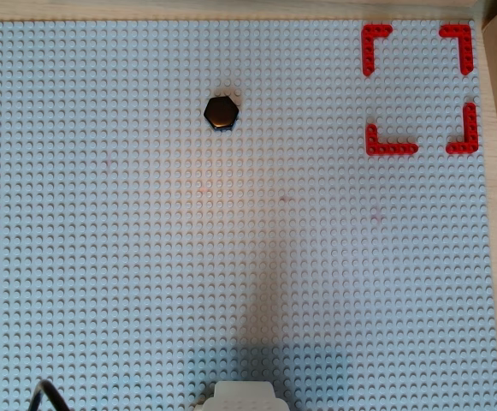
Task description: Grab the Lego and store it in red box
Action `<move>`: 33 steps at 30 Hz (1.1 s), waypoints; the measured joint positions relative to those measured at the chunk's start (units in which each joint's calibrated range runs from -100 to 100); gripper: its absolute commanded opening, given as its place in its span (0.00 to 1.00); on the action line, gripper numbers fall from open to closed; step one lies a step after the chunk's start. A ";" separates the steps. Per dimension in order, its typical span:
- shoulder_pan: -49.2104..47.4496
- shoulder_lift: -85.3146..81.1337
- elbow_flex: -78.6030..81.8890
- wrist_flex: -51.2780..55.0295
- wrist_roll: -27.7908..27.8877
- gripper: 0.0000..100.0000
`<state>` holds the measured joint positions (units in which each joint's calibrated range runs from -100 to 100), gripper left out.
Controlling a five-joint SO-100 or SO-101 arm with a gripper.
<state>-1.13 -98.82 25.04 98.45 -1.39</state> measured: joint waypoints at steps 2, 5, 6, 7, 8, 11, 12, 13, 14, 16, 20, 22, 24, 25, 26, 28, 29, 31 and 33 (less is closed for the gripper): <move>0.00 0.00 0.00 0.00 0.00 0.02; 0.00 0.00 0.00 0.00 0.00 0.02; 0.00 0.00 0.00 0.00 0.00 0.02; 0.00 0.00 0.00 0.00 0.00 0.02; 0.00 0.00 0.00 0.00 0.00 0.02; 0.00 0.00 0.00 0.00 0.00 0.02; 0.00 0.00 0.00 0.00 0.00 0.02; 0.00 0.00 0.00 0.00 0.00 0.02; 0.00 0.00 0.00 0.00 0.00 0.02; 0.00 0.00 0.00 0.00 0.00 0.02; 0.00 0.00 0.00 0.00 0.10 0.02; -0.29 0.00 0.00 -0.60 0.63 0.02; -1.31 0.00 0.00 -2.50 2.88 0.04; -2.25 0.00 0.00 -3.89 4.49 0.05; -2.98 0.00 0.00 -5.01 5.81 0.06; -3.71 0.08 0.54 -6.56 7.03 0.06; -3.85 0.93 1.16 -6.91 7.28 0.06; -3.93 3.47 1.79 -6.99 7.13 0.06; -4.43 6.59 1.79 -7.34 6.30 0.06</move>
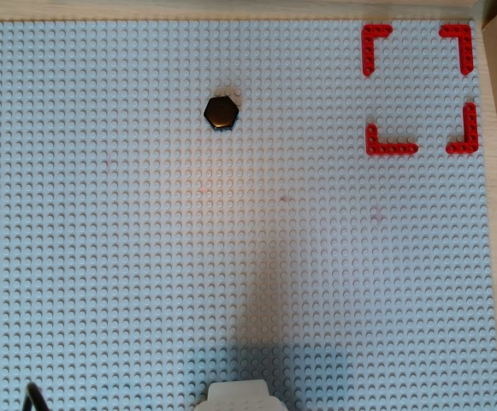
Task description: Grab the Lego and store it in red box
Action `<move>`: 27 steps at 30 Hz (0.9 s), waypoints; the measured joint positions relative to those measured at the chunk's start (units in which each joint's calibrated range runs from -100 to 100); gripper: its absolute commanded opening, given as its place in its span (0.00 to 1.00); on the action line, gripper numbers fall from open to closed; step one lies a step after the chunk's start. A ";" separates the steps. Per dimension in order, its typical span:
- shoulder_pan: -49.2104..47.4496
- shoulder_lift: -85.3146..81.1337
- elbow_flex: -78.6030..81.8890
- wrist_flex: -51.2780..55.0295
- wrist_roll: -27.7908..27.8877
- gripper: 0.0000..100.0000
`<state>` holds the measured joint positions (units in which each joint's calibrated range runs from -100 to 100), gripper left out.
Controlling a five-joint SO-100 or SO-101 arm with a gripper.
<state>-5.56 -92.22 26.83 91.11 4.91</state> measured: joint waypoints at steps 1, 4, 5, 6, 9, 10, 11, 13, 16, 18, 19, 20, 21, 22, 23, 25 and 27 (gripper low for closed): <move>-0.15 1.94 0.09 -0.17 -0.10 0.06; -2.33 7.95 0.18 -1.21 -0.29 0.07; -3.20 9.89 0.18 -1.55 -0.29 0.07; -4.00 11.16 0.27 -1.81 -0.29 0.07; -7.05 16.82 1.52 -4.40 -0.10 0.07; -7.12 18.77 2.15 -5.44 -0.15 0.07; -7.12 20.54 2.77 -6.65 0.05 0.07; -7.71 24.26 4.92 -9.07 1.22 0.07; -8.00 29.59 10.38 -14.77 3.27 0.08; -7.85 32.29 14.49 -19.43 4.20 0.11; -7.63 33.47 16.37 -21.68 4.44 0.13; -7.56 34.66 18.25 -24.18 4.54 0.14; -7.49 35.76 19.77 -26.51 4.69 0.14; -7.49 37.11 21.20 -28.50 4.79 0.15; -7.49 38.55 22.27 -30.40 4.79 0.15; -7.56 41.34 24.24 -33.16 4.79 0.15; -7.71 44.21 24.51 -35.66 4.79 0.15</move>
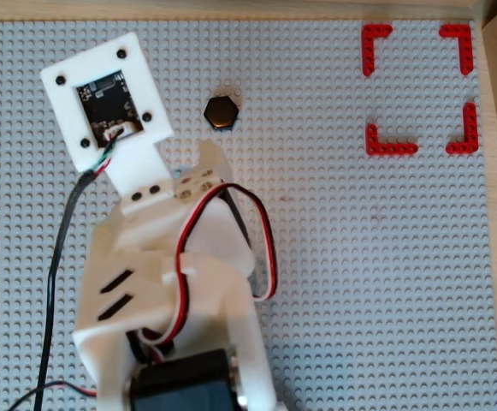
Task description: Grab the Lego and store it in red box
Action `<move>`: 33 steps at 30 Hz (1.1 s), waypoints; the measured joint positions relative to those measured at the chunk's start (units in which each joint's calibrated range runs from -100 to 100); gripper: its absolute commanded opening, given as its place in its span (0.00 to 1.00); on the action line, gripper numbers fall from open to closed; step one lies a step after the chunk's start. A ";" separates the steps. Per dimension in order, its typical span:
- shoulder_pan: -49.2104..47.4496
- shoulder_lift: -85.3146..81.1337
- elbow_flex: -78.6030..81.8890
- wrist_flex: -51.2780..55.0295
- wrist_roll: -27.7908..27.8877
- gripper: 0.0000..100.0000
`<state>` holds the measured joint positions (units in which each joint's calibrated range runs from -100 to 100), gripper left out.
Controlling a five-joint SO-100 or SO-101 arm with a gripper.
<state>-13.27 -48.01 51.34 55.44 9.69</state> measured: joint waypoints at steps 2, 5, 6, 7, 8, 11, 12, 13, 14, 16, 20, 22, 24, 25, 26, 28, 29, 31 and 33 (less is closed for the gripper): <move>-0.15 3.04 0.00 -1.90 0.44 0.15; -0.29 8.37 0.00 -5.18 0.68 0.15; -0.29 10.31 0.00 -6.39 0.78 0.15; -0.29 12.17 0.00 -7.51 0.78 0.15; -0.29 14.12 0.00 -8.55 0.78 0.15; -0.22 19.70 0.00 -11.31 0.78 0.15; -0.22 21.39 -0.18 -11.83 0.78 0.15; -0.07 22.82 -0.54 -12.26 0.78 0.15; 0.15 24.26 -1.25 -12.52 0.88 0.15; 1.16 26.97 -3.40 -12.95 0.88 0.15; 4.58 32.88 -8.68 -14.59 0.88 0.15; 6.03 36.18 -11.00 -14.85 0.88 0.15; 6.69 39.22 -13.33 -14.85 0.83 0.15; 6.76 40.41 -14.13 -14.85 0.88 0.15; 6.76 41.50 -14.67 -14.85 0.88 0.15; 6.69 43.36 -15.30 -14.85 0.78 0.15; 6.62 44.29 -15.38 -15.20 0.63 0.15; 6.32 46.07 -15.38 -16.75 0.59 0.15; 6.25 47.51 -15.56 -17.79 0.59 0.15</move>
<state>-7.02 -0.51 35.78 37.65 10.28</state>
